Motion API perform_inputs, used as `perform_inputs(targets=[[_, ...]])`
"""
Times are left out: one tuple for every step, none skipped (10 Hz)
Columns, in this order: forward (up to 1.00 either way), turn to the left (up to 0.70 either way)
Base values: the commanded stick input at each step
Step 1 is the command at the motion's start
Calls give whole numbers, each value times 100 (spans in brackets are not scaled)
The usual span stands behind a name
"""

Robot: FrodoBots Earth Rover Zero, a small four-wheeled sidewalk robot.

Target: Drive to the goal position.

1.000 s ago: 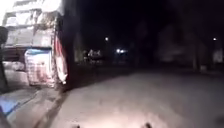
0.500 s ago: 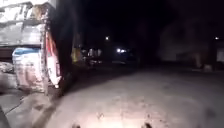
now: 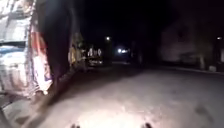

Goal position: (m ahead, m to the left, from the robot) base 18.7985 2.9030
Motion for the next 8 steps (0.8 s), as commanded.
perform_inputs(targets=[[70,0],[70,0],[70,0],[70,0],[70,0],[70,0],[70,0],[70,0]])
